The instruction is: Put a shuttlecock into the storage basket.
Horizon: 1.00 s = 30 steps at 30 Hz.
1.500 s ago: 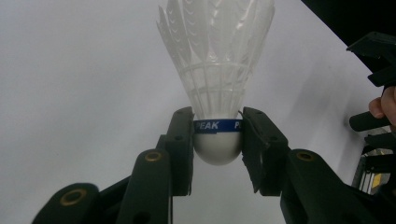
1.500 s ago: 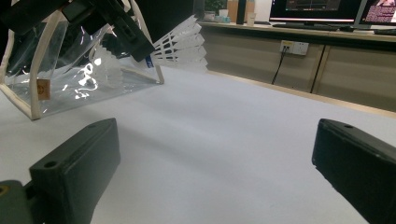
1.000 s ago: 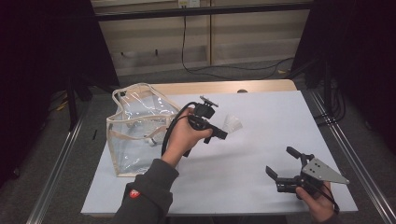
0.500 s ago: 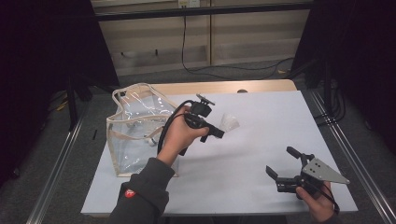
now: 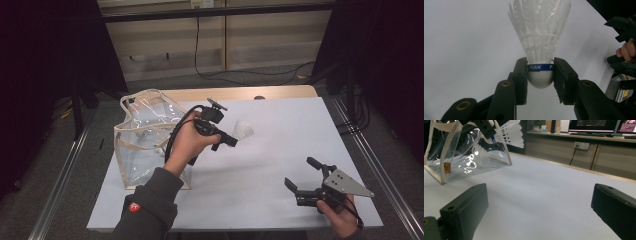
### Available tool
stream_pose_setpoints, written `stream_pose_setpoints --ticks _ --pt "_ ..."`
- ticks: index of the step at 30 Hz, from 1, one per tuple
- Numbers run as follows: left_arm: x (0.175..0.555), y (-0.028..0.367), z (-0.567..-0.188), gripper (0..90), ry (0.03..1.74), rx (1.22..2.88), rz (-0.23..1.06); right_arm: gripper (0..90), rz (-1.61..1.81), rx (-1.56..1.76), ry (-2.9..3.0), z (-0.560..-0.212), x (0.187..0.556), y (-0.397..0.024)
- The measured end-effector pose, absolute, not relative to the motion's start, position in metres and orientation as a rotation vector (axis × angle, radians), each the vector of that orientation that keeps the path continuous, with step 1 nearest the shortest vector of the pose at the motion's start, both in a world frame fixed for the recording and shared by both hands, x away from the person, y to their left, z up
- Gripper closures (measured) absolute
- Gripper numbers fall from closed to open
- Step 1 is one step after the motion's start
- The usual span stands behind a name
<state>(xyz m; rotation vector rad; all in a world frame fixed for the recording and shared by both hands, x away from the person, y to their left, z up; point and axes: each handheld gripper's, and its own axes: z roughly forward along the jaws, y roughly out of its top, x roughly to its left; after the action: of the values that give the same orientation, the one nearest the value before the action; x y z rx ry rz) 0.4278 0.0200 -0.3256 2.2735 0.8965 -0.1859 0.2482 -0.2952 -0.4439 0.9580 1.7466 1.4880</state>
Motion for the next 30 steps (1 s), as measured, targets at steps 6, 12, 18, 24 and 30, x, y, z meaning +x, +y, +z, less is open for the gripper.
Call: stream_pose_setpoints --ticks 6,12,18,24,30 --pt "0.428 0.022 -0.322 65.3 0.901 2.269 -0.192 1.0 1.484 0.957 1.751 -0.444 0.248 -0.295" --pt "0.428 0.025 -0.319 65.3 0.907 2.27 -0.195 1.0 1.489 0.956 1.746 -0.444 0.248 -0.295" --pt "0.428 0.027 -0.314 65.3 0.903 2.273 -0.204 0.9 1.484 0.95 1.749 -0.444 0.248 -0.295" --pt "0.428 0.031 -0.309 65.3 0.915 2.267 -0.198 1.0 1.483 0.954 1.752 -0.444 0.248 -0.295" --pt "0.429 0.035 -0.306 65.3 0.919 2.267 -0.204 1.0 1.489 0.957 1.747 -0.444 0.248 -0.295"
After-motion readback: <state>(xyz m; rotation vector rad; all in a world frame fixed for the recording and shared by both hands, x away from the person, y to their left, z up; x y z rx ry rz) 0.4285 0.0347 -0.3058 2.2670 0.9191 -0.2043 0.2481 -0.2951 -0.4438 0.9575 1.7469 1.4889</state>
